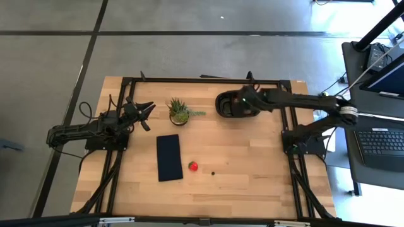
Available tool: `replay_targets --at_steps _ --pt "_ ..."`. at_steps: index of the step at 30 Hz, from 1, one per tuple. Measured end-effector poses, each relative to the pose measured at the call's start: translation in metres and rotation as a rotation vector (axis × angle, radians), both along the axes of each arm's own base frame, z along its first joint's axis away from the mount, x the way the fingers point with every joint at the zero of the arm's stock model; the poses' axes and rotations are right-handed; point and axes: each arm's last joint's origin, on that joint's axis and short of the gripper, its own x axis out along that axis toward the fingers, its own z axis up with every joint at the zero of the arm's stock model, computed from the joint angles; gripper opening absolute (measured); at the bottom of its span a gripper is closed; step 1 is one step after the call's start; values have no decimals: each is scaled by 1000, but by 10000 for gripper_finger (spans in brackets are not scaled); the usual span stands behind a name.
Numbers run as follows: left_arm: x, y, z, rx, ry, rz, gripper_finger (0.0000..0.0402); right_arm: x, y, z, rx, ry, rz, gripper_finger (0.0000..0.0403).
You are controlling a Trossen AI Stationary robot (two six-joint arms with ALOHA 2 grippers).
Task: Pick and placing Produce into tupperware
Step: Put the bottom blueberry into the black container
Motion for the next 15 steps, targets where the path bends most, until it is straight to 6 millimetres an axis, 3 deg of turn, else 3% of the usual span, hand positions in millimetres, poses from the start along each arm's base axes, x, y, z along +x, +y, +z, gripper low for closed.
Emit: replay_targets --at_steps 8,15 --pt "0 0 0 0 0 0 72 15 -35 -50 84 156 -18 63" --pt "0 0 0 0 0 0 57 26 -52 -75 101 154 -7 65"
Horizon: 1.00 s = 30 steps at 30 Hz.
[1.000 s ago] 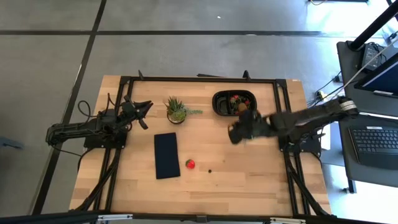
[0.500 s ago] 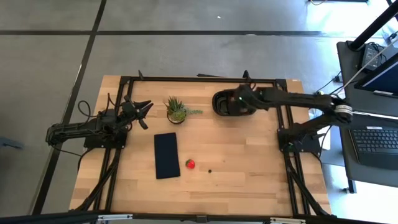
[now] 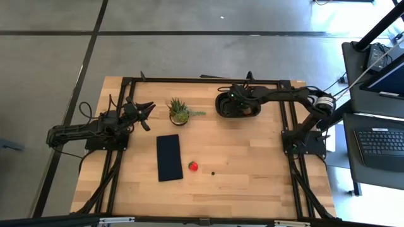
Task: Pick and placing Produce into tupperware
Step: Put the bottom blueberry into the black container, then put the blueberry into the black container
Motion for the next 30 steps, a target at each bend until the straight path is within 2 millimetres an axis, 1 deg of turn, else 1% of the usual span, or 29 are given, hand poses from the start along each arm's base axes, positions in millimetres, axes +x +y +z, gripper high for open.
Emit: replay_targets --at_steps 5,11,13,15,16,18,21,30 --pt "0 0 0 0 0 0 46 1 -2 -7 11 25 10 66" --pt "0 0 0 1 1 0 34 1 -2 -7 4 46 62 69" --pt "0 0 0 1 1 0 31 1 -2 -8 3 51 70 80" --pt "0 0 0 1 1 0 28 1 -2 -7 0 17 -39 95" --pt "0 0 0 1 1 0 26 0 -4 -7 -19 21 -60 104" --pt "0 0 0 2 1 0 23 -1 -6 -7 -49 45 -49 120" --pt "0 0 0 2 1 0 18 -1 -6 -7 -40 52 -25 139" --pt "0 0 0 2 2 0 5 0 -4 -7 -2 42 22 177"
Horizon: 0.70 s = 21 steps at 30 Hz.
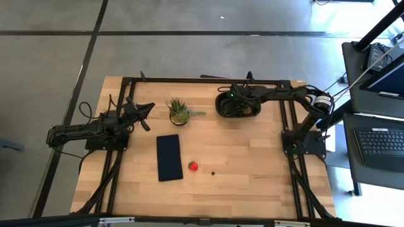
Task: Pick and placing Produce into tupperware
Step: Put the blueberry into the black container
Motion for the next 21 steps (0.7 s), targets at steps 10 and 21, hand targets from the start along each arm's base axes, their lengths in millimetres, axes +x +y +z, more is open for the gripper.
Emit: replay_targets --at_steps 10,21 --pt "0 0 0 0 0 0 10 3 0 17 23 -69 -7 283" --pt "0 0 0 0 0 0 36 0 33 123 -53 -281 47 296"
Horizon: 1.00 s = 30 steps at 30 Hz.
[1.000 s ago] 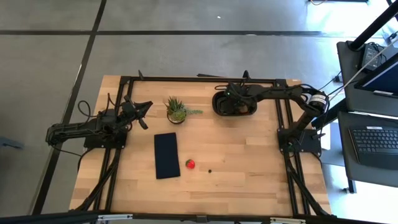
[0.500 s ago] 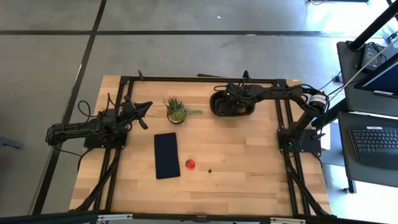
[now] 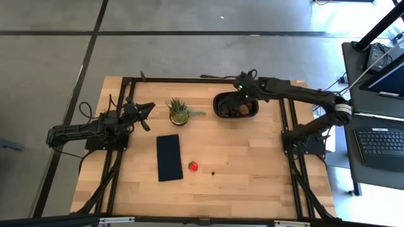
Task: Pick and placing Produce into tupperware
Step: Put the blueberry into the black container
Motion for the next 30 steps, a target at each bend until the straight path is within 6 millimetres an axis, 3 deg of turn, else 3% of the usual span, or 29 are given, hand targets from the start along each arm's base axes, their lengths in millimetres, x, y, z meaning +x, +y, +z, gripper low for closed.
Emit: replay_targets --at_steps 6,14,20,26,30 --pt "0 0 0 0 0 0 47 -3 65 34 -27 -131 221 297" --pt "0 0 0 0 -1 0 58 11 160 41 -64 -263 574 297" --pt "0 0 0 -1 -1 0 64 32 218 21 -133 -285 763 297" --pt "0 0 0 -1 -1 0 70 51 268 -17 -308 -241 852 297" --pt "0 0 0 -1 -2 -2 74 60 289 -48 -320 -206 858 297"
